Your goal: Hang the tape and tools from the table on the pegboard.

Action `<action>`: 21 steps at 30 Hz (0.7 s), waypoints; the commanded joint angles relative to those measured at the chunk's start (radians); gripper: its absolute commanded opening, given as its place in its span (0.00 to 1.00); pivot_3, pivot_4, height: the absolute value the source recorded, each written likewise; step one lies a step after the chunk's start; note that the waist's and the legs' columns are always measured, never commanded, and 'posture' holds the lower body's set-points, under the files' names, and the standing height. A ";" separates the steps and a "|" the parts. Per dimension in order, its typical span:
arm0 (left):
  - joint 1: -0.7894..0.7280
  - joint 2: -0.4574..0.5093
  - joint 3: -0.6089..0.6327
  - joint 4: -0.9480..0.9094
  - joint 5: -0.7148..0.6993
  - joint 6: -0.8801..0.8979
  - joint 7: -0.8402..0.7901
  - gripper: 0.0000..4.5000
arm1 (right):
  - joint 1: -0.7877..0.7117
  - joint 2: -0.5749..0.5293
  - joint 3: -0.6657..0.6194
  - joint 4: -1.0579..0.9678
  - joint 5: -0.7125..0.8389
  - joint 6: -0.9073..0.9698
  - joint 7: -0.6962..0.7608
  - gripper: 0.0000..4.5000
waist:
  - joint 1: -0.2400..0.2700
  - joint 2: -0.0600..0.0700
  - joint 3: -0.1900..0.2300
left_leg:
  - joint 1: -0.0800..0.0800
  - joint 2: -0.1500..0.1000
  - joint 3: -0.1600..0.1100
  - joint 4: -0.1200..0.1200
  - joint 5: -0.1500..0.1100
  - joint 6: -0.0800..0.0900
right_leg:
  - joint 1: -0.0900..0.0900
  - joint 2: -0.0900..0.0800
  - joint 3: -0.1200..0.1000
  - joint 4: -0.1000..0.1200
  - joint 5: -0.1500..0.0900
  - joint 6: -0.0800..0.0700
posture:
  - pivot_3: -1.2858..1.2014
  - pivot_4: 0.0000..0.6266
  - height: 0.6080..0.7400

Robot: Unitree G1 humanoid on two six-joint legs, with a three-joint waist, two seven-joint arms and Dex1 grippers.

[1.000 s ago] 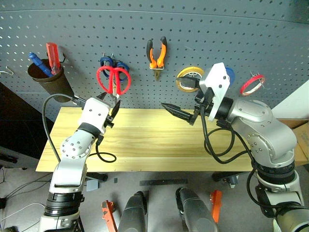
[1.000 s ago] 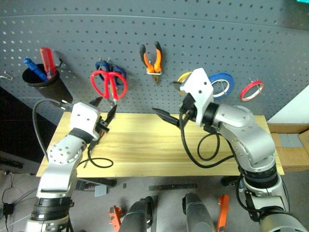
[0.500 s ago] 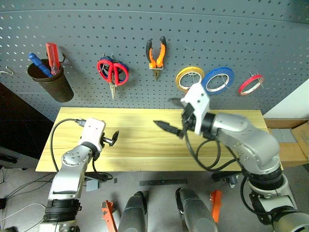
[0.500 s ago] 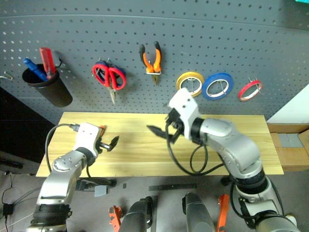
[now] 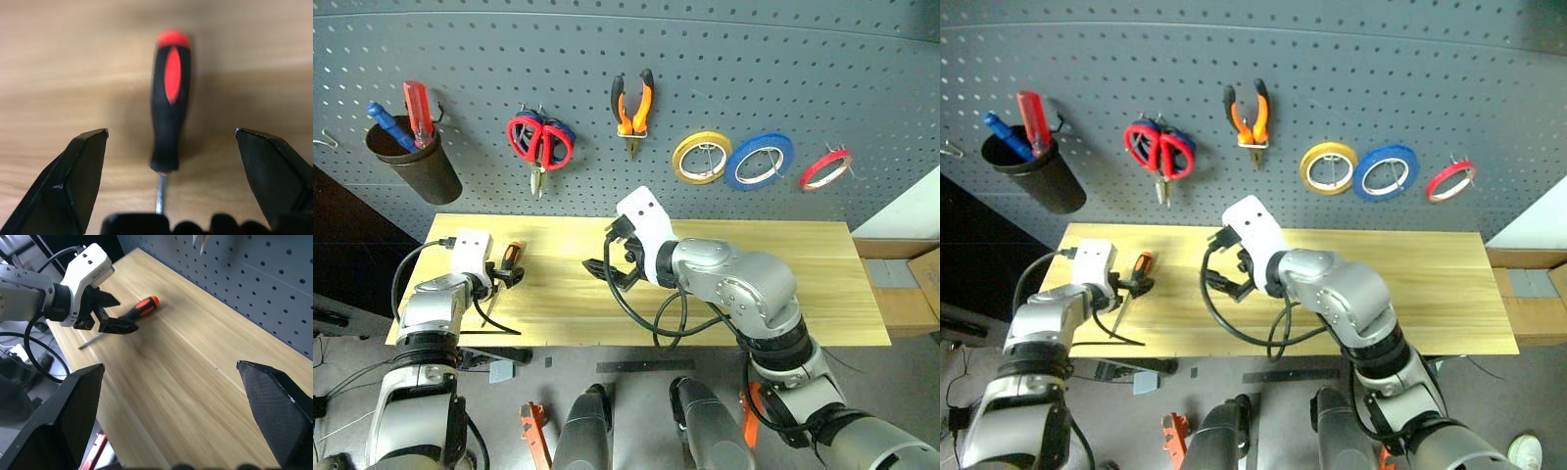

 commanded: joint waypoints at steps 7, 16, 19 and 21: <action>-0.111 0.028 0.000 0.235 0.030 -0.143 0.030 0.73 | -0.052 -0.031 0.039 -0.040 -0.032 -0.029 0.036 1.00 | -0.006 0.000 0.003 | 0.000 0.000 0.001 0.000 0.000 0.000 | -0.001 0.000 0.000 0.000 0.000 0.000 | 0.45 0.56 1.00; 0.055 -0.022 0.083 -0.093 -0.071 -0.178 0.035 0.13 | -0.089 -0.086 0.031 -0.080 -0.045 -0.060 0.081 1.00 | -0.024 -0.001 0.003 | 0.000 0.001 0.000 -0.001 0.000 0.000 | -0.001 -0.001 0.002 0.000 0.000 0.000 | 0.45 0.51 1.00; 0.180 -0.043 0.091 -0.326 -0.075 -0.210 0.048 0.13 | -0.082 -0.122 -0.002 -0.133 -0.018 -0.055 0.119 1.00 | -0.023 -0.001 0.003 | -0.002 0.002 -0.002 -0.001 0.000 0.000 | -0.004 -0.005 0.003 0.000 0.000 0.000 | 0.45 0.50 1.00; 0.272 -0.080 0.115 -0.522 -0.102 -0.205 0.075 0.13 | -0.069 -0.169 -0.026 -0.171 -0.009 -0.077 0.150 1.00 | -0.023 -0.001 0.003 | -0.002 0.002 -0.003 -0.002 0.000 0.000 | -0.004 -0.006 0.003 0.000 0.000 0.000 | 0.46 0.50 1.00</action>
